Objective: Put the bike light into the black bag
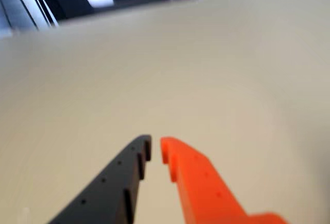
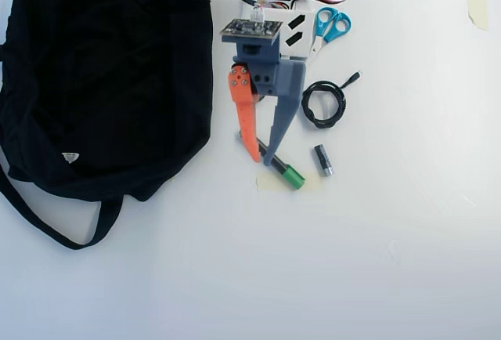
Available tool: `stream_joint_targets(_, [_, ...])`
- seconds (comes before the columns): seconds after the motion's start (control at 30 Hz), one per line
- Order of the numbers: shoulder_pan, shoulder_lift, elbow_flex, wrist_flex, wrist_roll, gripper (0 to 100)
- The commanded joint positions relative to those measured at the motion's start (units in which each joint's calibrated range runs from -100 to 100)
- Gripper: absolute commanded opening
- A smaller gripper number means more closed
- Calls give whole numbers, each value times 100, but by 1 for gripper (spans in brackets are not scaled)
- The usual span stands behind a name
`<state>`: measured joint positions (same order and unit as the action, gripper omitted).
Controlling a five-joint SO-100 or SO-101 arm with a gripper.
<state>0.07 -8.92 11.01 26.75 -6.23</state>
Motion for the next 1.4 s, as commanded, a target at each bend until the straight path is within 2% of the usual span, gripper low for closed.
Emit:
stream_joint_targets(0.0, [-7, -178, -274, 512, 30, 3])
stream_joint_targets(0.8, [-67, -186, -283, 4000, 30, 2])
stream_joint_targets(1.17, [-67, -178, -1047, 5852, 30, 2])
stream_joint_targets(1.37, [-75, -70, -1020, 6472, 25, 2])
